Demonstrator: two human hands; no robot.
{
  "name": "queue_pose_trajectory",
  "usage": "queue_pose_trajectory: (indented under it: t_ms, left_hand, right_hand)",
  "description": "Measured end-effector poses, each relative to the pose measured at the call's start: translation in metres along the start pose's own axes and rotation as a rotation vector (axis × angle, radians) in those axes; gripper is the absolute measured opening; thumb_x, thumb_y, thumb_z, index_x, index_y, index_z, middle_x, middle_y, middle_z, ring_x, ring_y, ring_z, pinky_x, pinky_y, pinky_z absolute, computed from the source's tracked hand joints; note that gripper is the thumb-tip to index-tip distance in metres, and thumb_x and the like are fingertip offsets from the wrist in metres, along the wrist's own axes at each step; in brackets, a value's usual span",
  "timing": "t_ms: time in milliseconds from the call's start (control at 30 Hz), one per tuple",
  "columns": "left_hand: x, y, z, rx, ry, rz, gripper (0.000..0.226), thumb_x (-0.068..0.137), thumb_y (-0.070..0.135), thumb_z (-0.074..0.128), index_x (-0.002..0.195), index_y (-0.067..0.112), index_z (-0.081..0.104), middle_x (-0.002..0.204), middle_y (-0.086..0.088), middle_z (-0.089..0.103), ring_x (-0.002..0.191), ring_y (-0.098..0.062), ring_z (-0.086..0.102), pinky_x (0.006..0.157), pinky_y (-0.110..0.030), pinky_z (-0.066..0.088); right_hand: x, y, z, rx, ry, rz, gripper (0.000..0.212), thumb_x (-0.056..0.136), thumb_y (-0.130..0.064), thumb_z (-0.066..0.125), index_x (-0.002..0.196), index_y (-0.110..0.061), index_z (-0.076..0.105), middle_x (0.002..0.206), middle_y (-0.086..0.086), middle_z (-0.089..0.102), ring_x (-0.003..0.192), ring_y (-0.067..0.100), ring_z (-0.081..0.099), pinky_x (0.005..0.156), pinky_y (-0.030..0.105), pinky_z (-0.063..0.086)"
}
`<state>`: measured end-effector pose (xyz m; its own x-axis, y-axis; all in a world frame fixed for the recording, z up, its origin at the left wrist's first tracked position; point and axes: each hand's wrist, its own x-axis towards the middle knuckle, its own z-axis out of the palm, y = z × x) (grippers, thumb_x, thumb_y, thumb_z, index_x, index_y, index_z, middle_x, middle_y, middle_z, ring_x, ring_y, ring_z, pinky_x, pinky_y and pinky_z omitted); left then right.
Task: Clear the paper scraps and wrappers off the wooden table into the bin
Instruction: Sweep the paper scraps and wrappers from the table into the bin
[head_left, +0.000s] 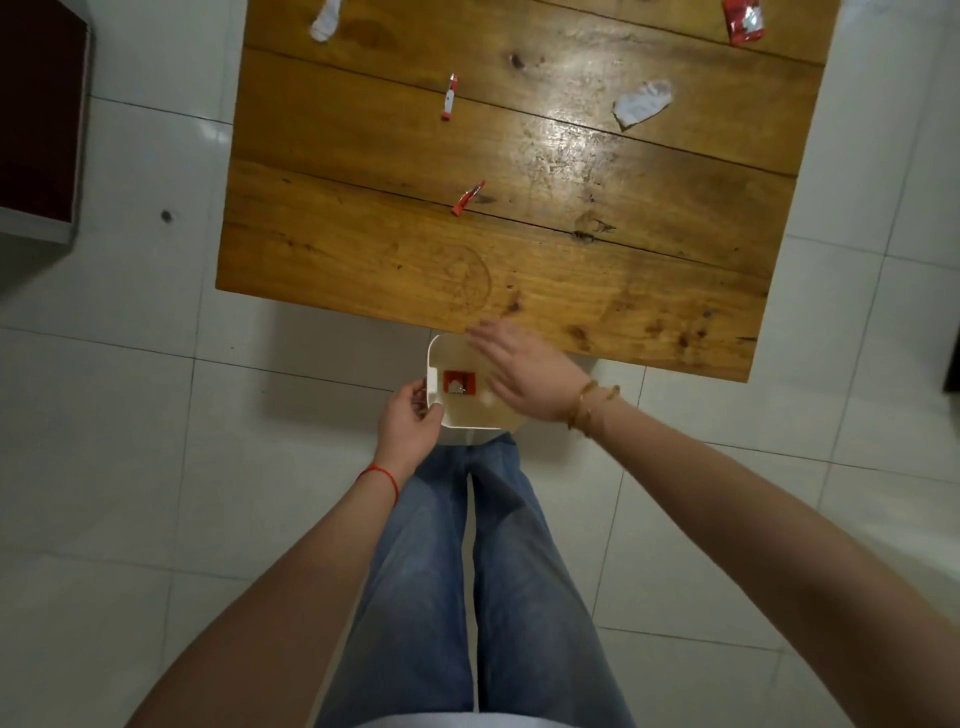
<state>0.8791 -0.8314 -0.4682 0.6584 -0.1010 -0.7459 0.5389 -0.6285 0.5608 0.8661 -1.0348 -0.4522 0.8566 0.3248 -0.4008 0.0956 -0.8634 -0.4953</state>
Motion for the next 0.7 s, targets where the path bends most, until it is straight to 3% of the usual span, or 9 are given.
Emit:
queue_pose_trajectory:
  t_ms: [67, 167, 267, 367, 433, 533, 700]
  left_hand:
    - [0.002, -0.001, -0.001, -0.019, 0.01, -0.029, 0.035, 0.086, 0.007, 0.059, 0.121, 0.006, 0.057, 0.103, -0.002, 0.064, 0.093, -0.016, 0.062, 0.082, -0.025, 0.048]
    - [0.003, -0.002, -0.002, -0.046, 0.016, -0.057, 0.036, 0.086, 0.008, 0.06, 0.121, 0.007, 0.056, 0.101, 0.001, 0.062, 0.09, -0.012, 0.061, 0.078, -0.019, 0.047]
    - [0.005, -0.003, -0.003, -0.055, 0.013, -0.077, 0.039, 0.085, 0.008, 0.061, 0.124, 0.008, 0.055, 0.103, 0.001, 0.063, 0.09, -0.011, 0.061, 0.078, -0.018, 0.047]
    - [0.006, -0.002, -0.004, -0.073, 0.004, -0.092, 0.041, 0.085, 0.006, 0.06, 0.125, 0.007, 0.054, 0.109, -0.003, 0.064, 0.097, -0.015, 0.061, 0.083, -0.024, 0.048]
    - [0.007, -0.002, -0.004, -0.066, 0.005, -0.092, 0.041, 0.084, 0.006, 0.061, 0.125, 0.007, 0.054, 0.108, -0.001, 0.063, 0.094, -0.012, 0.061, 0.077, -0.017, 0.047]
    - [0.007, -0.002, -0.005, -0.048, 0.008, -0.091, 0.042, 0.083, 0.007, 0.062, 0.124, 0.009, 0.055, 0.103, 0.003, 0.062, 0.085, -0.003, 0.059, 0.069, -0.009, 0.043]
    - [0.003, 0.0, -0.007, -0.061, 0.009, -0.111, 0.042, 0.083, 0.005, 0.063, 0.124, 0.007, 0.055, 0.109, -0.002, 0.063, 0.095, -0.013, 0.06, 0.08, -0.02, 0.046]
  right_hand:
    - [-0.011, -0.011, 0.009, 0.005, -0.015, -0.082, 0.046, 0.096, -0.03, 0.036, 0.136, -0.01, 0.044, 0.138, 0.012, 0.05, 0.126, 0.026, 0.046, 0.108, 0.039, 0.036]
    - [0.002, -0.008, 0.002, 0.029, 0.108, -0.011, 0.041, 0.095, -0.024, 0.038, 0.133, -0.01, 0.046, 0.135, 0.011, 0.052, 0.121, 0.024, 0.049, 0.1, 0.041, 0.043]
    - [0.044, 0.008, -0.025, 0.016, 0.225, 0.163, 0.049, 0.095, -0.023, 0.041, 0.142, -0.012, 0.034, 0.147, 0.011, 0.038, 0.136, 0.025, 0.034, 0.114, 0.042, 0.03]
    - [0.086, 0.024, -0.054, 0.025, 0.24, 0.264, 0.057, 0.096, -0.026, 0.04, 0.148, -0.011, 0.021, 0.157, 0.012, 0.019, 0.145, 0.028, 0.015, 0.119, 0.04, 0.013]
    - [0.105, 0.03, -0.062, 0.011, 0.215, 0.286, 0.059, 0.097, -0.025, 0.038, 0.15, -0.01, 0.016, 0.159, 0.011, 0.013, 0.146, 0.028, 0.01, 0.119, 0.04, 0.009]
    - [0.112, 0.03, -0.06, -0.038, 0.169, 0.302, 0.058, 0.097, -0.024, 0.036, 0.15, -0.009, 0.014, 0.159, 0.012, 0.011, 0.147, 0.027, 0.008, 0.118, 0.039, 0.005]
    - [0.068, 0.007, -0.031, -0.095, 0.183, 0.175, 0.055, 0.096, -0.02, 0.041, 0.147, -0.009, 0.026, 0.156, 0.012, 0.023, 0.145, 0.027, 0.016, 0.116, 0.035, 0.002]
